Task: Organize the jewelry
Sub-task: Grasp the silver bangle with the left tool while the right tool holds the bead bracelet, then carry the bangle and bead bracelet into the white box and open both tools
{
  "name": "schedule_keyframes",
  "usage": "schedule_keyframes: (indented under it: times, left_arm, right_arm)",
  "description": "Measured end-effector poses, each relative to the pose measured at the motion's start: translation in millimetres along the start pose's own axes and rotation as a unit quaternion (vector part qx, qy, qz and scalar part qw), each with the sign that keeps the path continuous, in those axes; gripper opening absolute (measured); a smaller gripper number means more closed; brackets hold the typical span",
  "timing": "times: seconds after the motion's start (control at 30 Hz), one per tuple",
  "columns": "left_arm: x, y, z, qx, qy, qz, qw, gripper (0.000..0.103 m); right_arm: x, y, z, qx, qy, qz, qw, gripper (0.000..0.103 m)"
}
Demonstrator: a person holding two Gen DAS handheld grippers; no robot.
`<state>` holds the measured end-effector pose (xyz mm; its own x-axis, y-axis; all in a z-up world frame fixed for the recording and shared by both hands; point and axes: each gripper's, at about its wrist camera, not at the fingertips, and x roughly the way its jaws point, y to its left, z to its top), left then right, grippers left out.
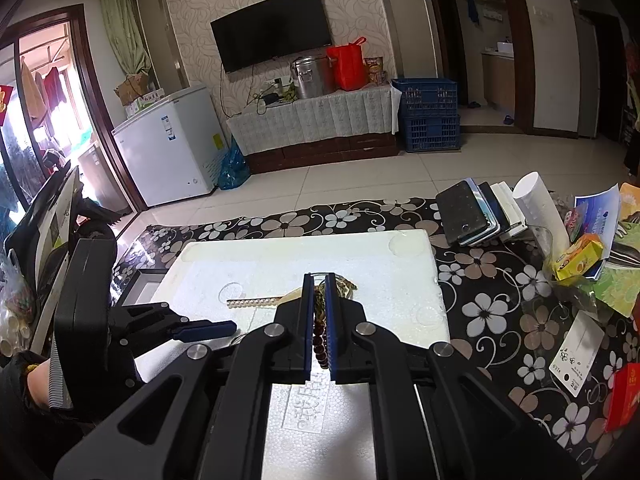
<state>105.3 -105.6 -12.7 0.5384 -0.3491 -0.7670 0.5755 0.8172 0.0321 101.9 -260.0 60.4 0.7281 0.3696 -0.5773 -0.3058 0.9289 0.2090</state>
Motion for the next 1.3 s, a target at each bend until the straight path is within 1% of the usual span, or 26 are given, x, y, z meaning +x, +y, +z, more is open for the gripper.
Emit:
schedule_keyframes:
  times: [0.27,0.4,0.57,0.77,0.9,0.97,1.3]
  left_arm:
    - [-4.8,1.6,0.5,0.006,-0.002,0.008,0.9999,0.047]
    - [-21.5,10.1,-1.4,-0.007,-0.013,0.016,0.9998,0.047]
    - [-52.1,25.5,-7.4,-0.021,-0.031,0.036,0.9986,0.047]
    - [-87.7,52.9,-22.0,-0.046,-0.046,0.066,0.9957,0.047]
    - [-104.3,74.2,-33.6,-0.063,-0.049,0.086,0.9931,0.047]
    - [-113.1,87.0,-41.3,-0.073,-0.051,0.097,0.9913,0.047]
    - [-146.4,152.7,-87.8,-0.130,-0.049,0.144,0.9798,0.047]
  right_arm:
    - [-3.1,12.0,2.2,-0.009,-0.002,0.002,1.000,0.006]
    - [-5.4,22.6,3.0,-0.015,-0.004,0.008,1.000,0.006]
    - [-3.8,39.5,3.6,-0.024,-0.007,0.019,1.000,0.006]
    - [1.0,78.3,6.3,-0.045,-0.010,0.045,0.998,0.006]
    - [6.4,107.8,7.5,-0.059,-0.012,0.068,0.996,0.006]
    - [10.9,126.2,7.4,-0.070,-0.010,0.080,0.994,0.006]
    - [34.6,191.9,-0.7,-0.099,0.008,0.120,0.988,0.006]
